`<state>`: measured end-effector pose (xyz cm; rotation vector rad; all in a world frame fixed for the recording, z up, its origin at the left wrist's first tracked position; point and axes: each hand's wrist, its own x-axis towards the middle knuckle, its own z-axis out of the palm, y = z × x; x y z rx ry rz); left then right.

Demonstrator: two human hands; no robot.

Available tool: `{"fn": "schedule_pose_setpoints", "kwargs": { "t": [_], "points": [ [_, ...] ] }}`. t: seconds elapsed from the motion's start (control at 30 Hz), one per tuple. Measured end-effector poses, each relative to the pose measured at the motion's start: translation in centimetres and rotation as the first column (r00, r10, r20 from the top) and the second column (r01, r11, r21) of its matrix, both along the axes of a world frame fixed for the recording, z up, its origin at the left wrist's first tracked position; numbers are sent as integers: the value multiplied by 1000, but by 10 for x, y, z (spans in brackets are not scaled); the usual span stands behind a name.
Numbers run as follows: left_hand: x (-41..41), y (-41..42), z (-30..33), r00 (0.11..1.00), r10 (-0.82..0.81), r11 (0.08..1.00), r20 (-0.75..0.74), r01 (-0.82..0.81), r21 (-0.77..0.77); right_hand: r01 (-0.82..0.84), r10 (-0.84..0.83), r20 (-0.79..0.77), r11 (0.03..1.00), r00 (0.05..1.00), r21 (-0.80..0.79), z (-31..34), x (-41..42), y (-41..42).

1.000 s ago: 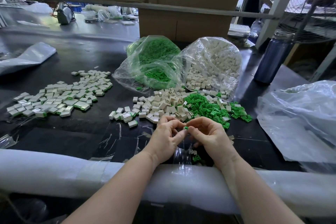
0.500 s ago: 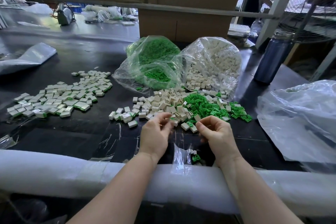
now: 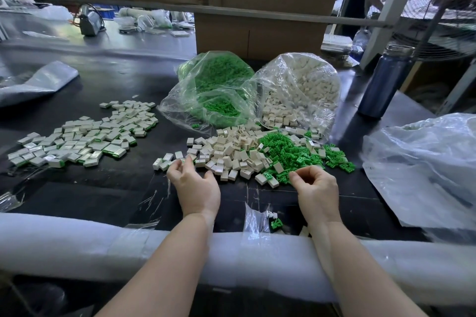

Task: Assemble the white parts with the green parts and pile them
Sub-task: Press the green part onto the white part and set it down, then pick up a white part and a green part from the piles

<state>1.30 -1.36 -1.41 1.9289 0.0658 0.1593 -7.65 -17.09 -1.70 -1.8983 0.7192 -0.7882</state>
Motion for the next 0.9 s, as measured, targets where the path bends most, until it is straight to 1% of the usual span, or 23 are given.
{"fn": "schedule_pose_setpoints", "kwargs": {
  "t": [0.1, 0.23, 0.3, 0.4, 0.5, 0.53, 0.6, 0.7, 0.8, 0.9],
  "points": [
    [-2, -1, 0, 998, -54, 996, -12, 55, 63, 18, -19, -33, 999, 999, -30, 0, 1, 0],
    [-3, -2, -2, 993, -121, 975, 5, 117, 187, 36, -41, -68, 996, 997, -77, -1, 2, -1],
    [-3, -3, -4, 988, -144, 962, 51, 128, 239, 45, -56, -87, 992, 995, -119, -2, 2, -2],
    [-6, -4, -5, 966, -190, 947, 174, 133, 293, 60, -91, -142, 977, 986, -205, -3, 2, -2],
    [-10, -6, -5, 934, -268, 919, 238, 174, 353, 38, -107, -245, 962, 964, -270, -5, 2, 0],
    [-10, -7, -6, 929, -293, 904, 226, 191, 383, 23, -107, -289, 960, 951, -280, -5, 2, 1],
    [-11, -9, -7, 933, -325, 863, 153, 226, 452, -12, -100, -368, 956, 924, -292, -4, 3, 2],
    [-10, -10, -8, 939, -341, 801, 46, 264, 537, -83, -59, -417, 946, 907, -314, -4, 3, 3],
    [-11, -10, -8, 924, -378, 826, 62, 307, 473, -130, -2, -383, 939, 924, -317, -4, 3, 3],
    [-12, -11, -9, 877, -468, 805, 107, 373, 461, -135, 18, -351, 940, 936, -314, -4, 3, 4]
  ]
}}
